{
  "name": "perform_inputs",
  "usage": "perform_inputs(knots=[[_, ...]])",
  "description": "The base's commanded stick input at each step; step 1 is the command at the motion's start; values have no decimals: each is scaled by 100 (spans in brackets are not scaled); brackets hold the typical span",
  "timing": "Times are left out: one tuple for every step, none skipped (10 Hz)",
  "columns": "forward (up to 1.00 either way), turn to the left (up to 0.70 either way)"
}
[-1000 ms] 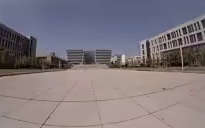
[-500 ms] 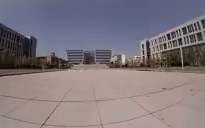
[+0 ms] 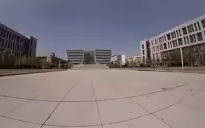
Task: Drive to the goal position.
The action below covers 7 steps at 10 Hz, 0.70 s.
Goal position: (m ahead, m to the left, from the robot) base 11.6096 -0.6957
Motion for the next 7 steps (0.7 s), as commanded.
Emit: perform_inputs(knots=[[4,0],[4,0],[4,0],[4,0],[4,0],[4,0],[4,0]])
